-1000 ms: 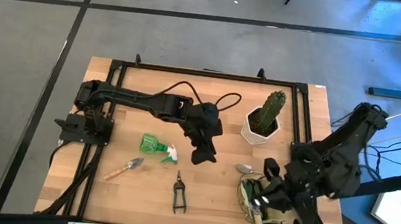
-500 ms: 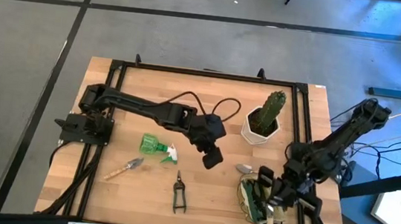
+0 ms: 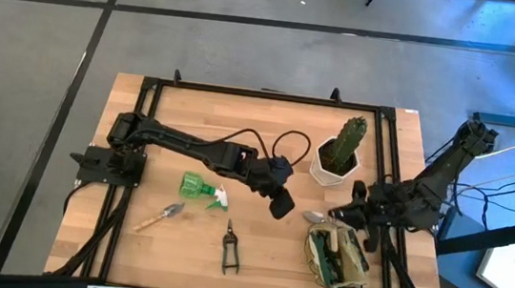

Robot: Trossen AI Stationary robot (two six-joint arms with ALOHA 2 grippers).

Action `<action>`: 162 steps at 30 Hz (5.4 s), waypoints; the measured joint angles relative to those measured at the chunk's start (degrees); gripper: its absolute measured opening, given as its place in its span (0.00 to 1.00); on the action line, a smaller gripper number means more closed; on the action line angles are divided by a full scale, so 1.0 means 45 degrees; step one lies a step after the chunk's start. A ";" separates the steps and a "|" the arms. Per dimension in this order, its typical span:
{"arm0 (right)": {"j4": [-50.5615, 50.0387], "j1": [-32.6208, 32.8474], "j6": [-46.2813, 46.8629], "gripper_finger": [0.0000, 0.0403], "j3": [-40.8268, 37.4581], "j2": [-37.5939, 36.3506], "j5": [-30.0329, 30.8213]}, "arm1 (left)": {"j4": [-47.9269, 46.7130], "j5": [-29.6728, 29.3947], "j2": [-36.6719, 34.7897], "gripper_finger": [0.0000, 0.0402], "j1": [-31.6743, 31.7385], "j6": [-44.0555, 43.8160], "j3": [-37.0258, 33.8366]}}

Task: Pick & Place Garden tools in Gardening bag
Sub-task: Put the hand rake into the side pocket of the white bag

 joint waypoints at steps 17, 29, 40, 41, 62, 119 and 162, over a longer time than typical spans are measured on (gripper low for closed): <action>0.0776 0.0268 0.0741 0.01 0.2490 0.4925 0.4760 | 0.0406 -0.2149 -0.0101 0.46 -0.0115 -0.0742 0.0000; -0.1627 0.0845 0.3917 0.01 0.2822 0.5914 0.5930 | 0.0507 -0.2152 -0.0101 0.46 -0.0202 -0.1243 0.0000; -0.3305 0.0806 0.6478 0.01 0.2817 0.6731 0.5671 | 0.0677 -0.2149 -0.0101 0.46 -0.0214 -0.1423 0.0000; -0.3367 0.0806 0.6579 0.01 0.2817 0.6731 0.5682 | 0.0717 -0.2144 -0.0101 0.46 -0.0228 -0.1428 0.0000; -0.4358 0.0631 0.6586 0.01 0.2817 0.6673 0.5910 | 0.0786 -0.2151 -0.0101 0.46 -0.0560 -0.1661 0.0005; -0.2243 0.0364 0.6601 0.01 0.2812 0.8266 0.5987 | 0.0789 -0.2294 -0.0101 0.46 -0.0539 -0.1972 0.0010; -0.2505 -0.0101 0.3932 0.01 0.2812 0.8310 0.3229 | 0.0804 -0.2297 -0.0101 0.46 -0.0364 -0.2095 0.0010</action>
